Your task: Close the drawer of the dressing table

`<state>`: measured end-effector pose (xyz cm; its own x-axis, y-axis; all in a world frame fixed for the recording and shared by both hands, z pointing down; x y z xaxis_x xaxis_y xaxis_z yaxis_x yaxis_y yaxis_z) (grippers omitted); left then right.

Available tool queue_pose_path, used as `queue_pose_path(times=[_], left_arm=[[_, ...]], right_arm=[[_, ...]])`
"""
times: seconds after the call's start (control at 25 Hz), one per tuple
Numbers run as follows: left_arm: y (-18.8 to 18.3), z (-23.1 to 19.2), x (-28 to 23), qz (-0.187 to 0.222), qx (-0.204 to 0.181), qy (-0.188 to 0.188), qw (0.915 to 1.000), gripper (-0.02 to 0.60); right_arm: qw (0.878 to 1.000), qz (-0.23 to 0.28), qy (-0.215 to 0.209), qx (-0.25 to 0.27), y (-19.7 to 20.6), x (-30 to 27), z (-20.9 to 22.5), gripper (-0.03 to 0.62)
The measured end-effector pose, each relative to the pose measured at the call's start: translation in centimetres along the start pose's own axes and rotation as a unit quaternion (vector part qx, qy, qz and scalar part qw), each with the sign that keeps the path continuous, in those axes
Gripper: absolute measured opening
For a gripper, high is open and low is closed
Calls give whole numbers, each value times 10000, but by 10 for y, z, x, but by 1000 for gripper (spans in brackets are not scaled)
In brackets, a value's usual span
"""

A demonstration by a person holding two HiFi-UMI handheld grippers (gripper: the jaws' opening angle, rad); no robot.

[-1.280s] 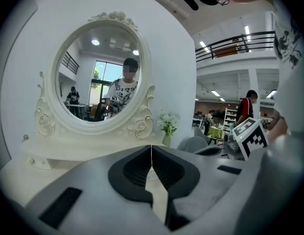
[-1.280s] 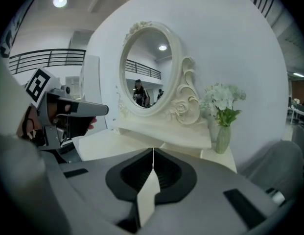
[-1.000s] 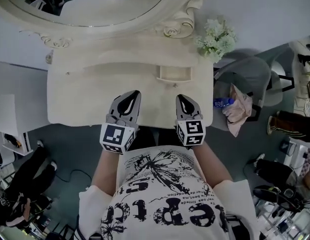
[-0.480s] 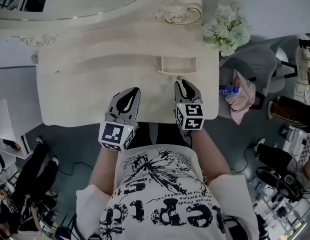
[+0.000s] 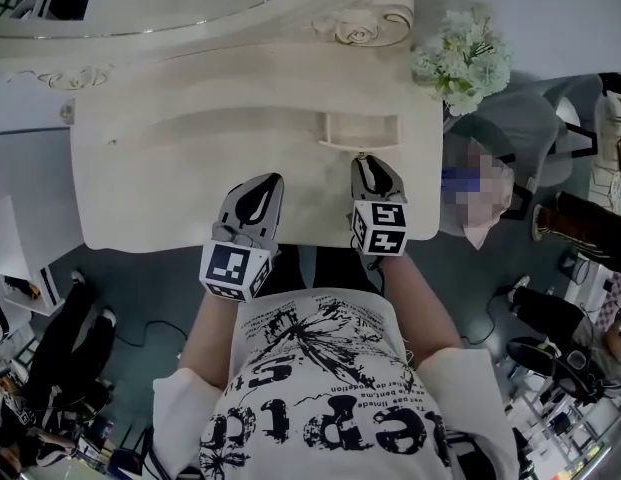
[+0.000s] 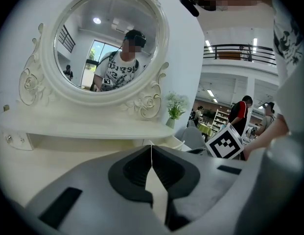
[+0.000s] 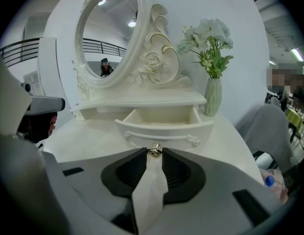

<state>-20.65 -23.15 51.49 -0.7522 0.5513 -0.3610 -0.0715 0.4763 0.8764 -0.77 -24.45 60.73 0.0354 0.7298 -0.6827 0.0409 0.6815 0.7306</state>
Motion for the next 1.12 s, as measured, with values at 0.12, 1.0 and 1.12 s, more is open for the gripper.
queue_pose_path(times=[0.12,1.0,1.12], left_arm=[[0,1,1,-9,7,-23,10000,20],[-6,-6,4,1,-9,-203,9998,20],[-5,-9,6,-15,-17,-243,9997,20]], right_arm=[[10000,-7,-7,-13,-1,-1,0,94],[9997,52,-27,224,-44,-45,8,100],[9995,76,-45,300,-51,-52,8,100]])
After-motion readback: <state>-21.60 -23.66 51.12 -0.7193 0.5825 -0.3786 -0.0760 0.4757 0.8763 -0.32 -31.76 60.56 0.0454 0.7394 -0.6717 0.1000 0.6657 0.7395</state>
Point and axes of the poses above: the fingertips, and each gripper's own axes: x backward along the fingers, z to its right, y out of its underside, the point moved 5 cm from there along x, backward along the fingers, and after that the axes turned 12 degrees about y, right-handed, at the moved point
